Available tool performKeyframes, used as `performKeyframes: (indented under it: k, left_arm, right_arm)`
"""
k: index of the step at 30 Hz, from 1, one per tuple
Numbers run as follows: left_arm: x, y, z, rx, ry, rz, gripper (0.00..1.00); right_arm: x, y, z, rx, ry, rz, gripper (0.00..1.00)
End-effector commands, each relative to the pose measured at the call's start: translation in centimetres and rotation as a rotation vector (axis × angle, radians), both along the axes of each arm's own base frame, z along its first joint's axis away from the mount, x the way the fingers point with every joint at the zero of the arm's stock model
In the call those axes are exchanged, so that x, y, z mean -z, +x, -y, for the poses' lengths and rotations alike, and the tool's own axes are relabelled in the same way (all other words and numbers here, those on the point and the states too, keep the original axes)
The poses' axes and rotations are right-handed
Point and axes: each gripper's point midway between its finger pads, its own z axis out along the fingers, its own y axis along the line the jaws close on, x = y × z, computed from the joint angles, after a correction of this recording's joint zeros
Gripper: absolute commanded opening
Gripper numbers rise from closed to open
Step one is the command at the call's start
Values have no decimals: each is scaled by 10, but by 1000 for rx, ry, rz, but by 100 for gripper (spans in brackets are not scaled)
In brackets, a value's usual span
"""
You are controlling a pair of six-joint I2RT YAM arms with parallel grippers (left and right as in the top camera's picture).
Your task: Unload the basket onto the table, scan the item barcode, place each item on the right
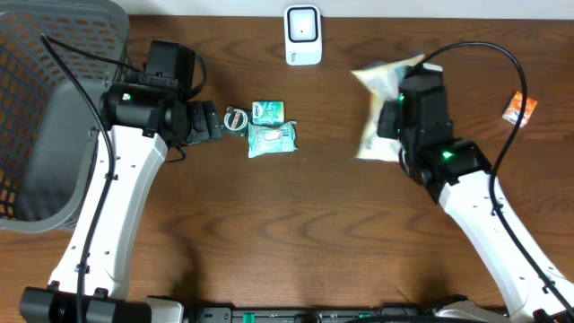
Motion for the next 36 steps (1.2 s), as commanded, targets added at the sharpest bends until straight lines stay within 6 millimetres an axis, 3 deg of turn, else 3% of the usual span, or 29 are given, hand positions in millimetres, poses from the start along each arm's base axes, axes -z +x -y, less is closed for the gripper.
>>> performKeyframes:
  k: [1,6,9,11,15,18,21,22,25,30,36]
  left_arm:
    - [-1,0,-4,-12,14,2,99]
    - [-1,0,-4,-12,14,2,98]
    - [-1,0,-4,-12,14,2,99]
    - [-1,0,-4,-12,14,2,99]
    - [-1,0,-4,-12,14,2,99]
    - [-1,0,-4,-12,14,2,99]
    - [-1,0,-4,-12,14,2,99]
    - [-1,0,-4,-12,14,2,99]
    - [-1,0,-4,-12,14,2,99]
    - [-1,0,-4,-12,14,2,98]
    - [-1,0,-4,-12,14,2,99]
  right_arm:
    - [-17,-11,62,215,-448,2,1]
    - [21,-21,82,251,-683,-175,1]
    - [46,-21,82,231,-758,-256,1]
    - [61,-20,72,193,-787,-287,8]
    - [84,-22,32,56,-746,-312,17]
    - [105,-29,-12,-83,-613,-331,23]
    - [114,-36,-50,-145,-485,-319,24]
    - [114,-37,-54,-145,-471,-312,26]
    - [109,-36,-68,-144,-444,-274,55]
    - [96,-23,-60,-109,-440,-249,69]
    - [111,-15,-12,-41,-516,-329,81]
